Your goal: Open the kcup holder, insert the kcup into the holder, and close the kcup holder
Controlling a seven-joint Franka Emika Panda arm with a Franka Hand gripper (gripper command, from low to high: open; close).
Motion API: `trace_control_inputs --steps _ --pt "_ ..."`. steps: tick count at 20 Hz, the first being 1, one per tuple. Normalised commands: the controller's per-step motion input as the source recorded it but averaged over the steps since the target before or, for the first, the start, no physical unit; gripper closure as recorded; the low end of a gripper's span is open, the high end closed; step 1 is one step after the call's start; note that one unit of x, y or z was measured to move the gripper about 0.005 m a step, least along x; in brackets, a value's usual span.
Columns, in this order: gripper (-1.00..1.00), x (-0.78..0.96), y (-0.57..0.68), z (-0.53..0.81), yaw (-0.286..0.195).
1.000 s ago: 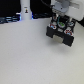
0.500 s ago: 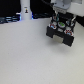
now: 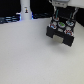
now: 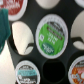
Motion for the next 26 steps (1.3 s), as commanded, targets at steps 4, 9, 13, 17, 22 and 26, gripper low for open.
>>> trace_control_inputs --steps 4,9,13,17,22,26 --pt "-1.0 0.61 -0.48 0.19 0.028" --pt "-1.0 0.64 -0.45 0.09 0.03" --pt "-1.0 0.66 -0.36 0.04 0.041" --pt "-1.0 0.71 -0.24 0.0 0.055" --pt "-1.0 0.76 0.02 -0.03 0.07" --pt "-1.0 0.62 0.31 -0.06 0.124"
